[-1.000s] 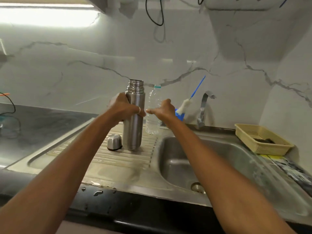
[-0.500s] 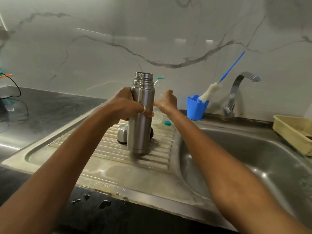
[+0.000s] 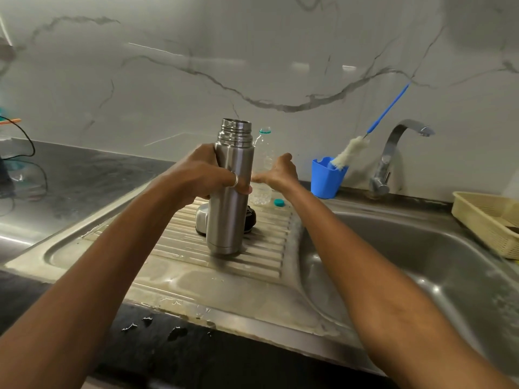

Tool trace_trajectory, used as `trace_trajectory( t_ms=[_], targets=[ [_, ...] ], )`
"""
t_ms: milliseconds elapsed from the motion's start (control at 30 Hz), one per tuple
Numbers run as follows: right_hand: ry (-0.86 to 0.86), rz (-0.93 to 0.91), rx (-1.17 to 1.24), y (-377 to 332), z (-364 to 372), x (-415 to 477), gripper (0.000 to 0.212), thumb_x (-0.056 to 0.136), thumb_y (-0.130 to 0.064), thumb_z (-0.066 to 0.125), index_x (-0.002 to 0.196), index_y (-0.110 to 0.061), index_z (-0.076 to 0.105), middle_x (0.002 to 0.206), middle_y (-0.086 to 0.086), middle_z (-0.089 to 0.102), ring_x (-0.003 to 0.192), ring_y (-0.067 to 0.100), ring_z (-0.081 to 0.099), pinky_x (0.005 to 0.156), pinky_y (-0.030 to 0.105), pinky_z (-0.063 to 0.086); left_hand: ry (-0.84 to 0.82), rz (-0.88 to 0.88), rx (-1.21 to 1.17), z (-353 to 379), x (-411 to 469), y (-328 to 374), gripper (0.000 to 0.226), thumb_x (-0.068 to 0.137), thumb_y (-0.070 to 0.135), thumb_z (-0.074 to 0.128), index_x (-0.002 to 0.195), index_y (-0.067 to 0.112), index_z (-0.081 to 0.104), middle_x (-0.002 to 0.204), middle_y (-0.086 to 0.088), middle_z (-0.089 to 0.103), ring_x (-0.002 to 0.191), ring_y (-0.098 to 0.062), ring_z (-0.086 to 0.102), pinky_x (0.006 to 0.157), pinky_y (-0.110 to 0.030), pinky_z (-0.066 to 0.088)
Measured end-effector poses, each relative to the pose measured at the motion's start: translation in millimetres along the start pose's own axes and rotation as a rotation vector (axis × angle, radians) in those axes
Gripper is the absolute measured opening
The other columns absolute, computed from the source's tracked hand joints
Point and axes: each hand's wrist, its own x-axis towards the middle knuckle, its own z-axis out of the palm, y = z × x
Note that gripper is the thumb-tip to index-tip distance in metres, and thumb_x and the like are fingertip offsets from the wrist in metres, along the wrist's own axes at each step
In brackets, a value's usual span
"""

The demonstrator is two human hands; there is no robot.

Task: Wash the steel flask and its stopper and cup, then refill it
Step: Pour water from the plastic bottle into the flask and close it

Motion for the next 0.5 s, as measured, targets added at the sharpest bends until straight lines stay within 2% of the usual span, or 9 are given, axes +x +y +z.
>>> trace_trajectory(
  t_ms=[67, 167, 200, 233, 267, 367, 433, 500],
  targets=[
    [0.036, 0.048, -0.04, 4, -4, -6, 0.095, 0.071, -0.04, 0.091, 0.14, -0.001, 0.038, 0.131, 0.012, 0.056, 0.119, 0.028, 0.058, 0.093, 0.036, 0.055, 0.012, -0.004, -0.01, -2, -6, 2, 0.041, 0.069, 0.006, 0.089, 0.103, 0.014, 0.068, 0.1, -0.01, 0.073, 0.096, -0.027, 0.07, 0.083, -0.043, 0.057],
    [0.14, -0.026, -0.147, 7, -11, -21, 0.036, 0.08, -0.033, 0.083, 0.098, -0.011, 0.061, 0.091, 0.005, 0.06, 0.082, 0.018, 0.059, 0.063, 0.031, 0.052, 0.016, -0.018, -0.019, -6, -16, 7, 0.042, 0.07, 0.007, 0.089, 0.103, 0.016, 0.066, 0.102, -0.009, 0.071, 0.095, -0.026, 0.068, 0.079, -0.039, 0.057],
    [0.111, -0.096, -0.151, 6, -14, -29, 0.024, 0.085, -0.029, 0.079, 0.087, -0.009, 0.065, 0.08, 0.004, 0.061, 0.073, 0.016, 0.058, 0.061, 0.031, 0.052, 0.019, -0.018, -0.02, -7, -19, 8, 0.043, 0.069, 0.007, 0.09, 0.104, 0.016, 0.065, 0.103, -0.01, 0.071, 0.096, -0.027, 0.068, 0.079, -0.039, 0.057],
    [0.036, -0.17, -0.133, 3, -17, -37, 0.021, 0.087, -0.027, 0.077, 0.085, -0.007, 0.071, 0.077, 0.004, 0.064, 0.072, 0.015, 0.06, 0.065, 0.032, 0.055, 0.028, -0.021, -0.023, -8, -23, 9, 0.045, 0.068, 0.007, 0.09, 0.104, 0.015, 0.065, 0.104, -0.011, 0.071, 0.096, -0.028, 0.069, 0.078, -0.04, 0.057],
    [-0.077, -0.228, -0.117, -3, -21, -47, 0.021, 0.088, -0.028, 0.076, 0.09, -0.006, 0.075, 0.082, 0.005, 0.069, 0.076, 0.015, 0.062, 0.071, 0.033, 0.056, 0.034, -0.023, -0.028, -8, -26, 9, 0.048, 0.065, 0.008, 0.091, 0.106, 0.013, 0.065, 0.105, -0.013, 0.071, 0.097, -0.03, 0.069, 0.077, -0.04, 0.057],
    [-0.418, -0.269, -0.193, -19, -19, -69, 0.041, 0.084, -0.031, 0.079, 0.117, -0.009, 0.071, 0.111, 0.006, 0.071, 0.099, 0.018, 0.064, 0.088, 0.036, 0.054, 0.043, -0.03, -0.032, -9, -31, 7, 0.056, 0.063, 0.009, 0.089, 0.113, 0.01, 0.063, 0.107, -0.015, 0.07, 0.099, -0.033, 0.07, 0.074, -0.04, 0.058],
    [-0.464, -0.252, -0.282, -23, -8, -77, 0.057, 0.08, -0.032, 0.083, 0.13, -0.012, 0.064, 0.125, 0.006, 0.066, 0.112, 0.023, 0.062, 0.096, 0.041, 0.053, 0.041, -0.034, -0.025, -10, -35, 8, 0.053, 0.069, 0.005, 0.088, 0.115, 0.01, 0.062, 0.107, -0.015, 0.069, 0.099, -0.032, 0.068, 0.082, -0.046, 0.06],
    [-0.456, -0.273, -0.342, -21, 3, -82, 0.062, 0.078, -0.029, 0.086, 0.133, -0.012, 0.062, 0.126, 0.006, 0.066, 0.112, 0.025, 0.061, 0.097, 0.04, 0.052, 0.04, -0.027, -0.031, -10, -36, 9, 0.049, 0.071, 0.0, 0.085, 0.114, 0.007, 0.062, 0.108, -0.019, 0.069, 0.1, -0.034, 0.069, 0.087, -0.052, 0.059]
  ],
)
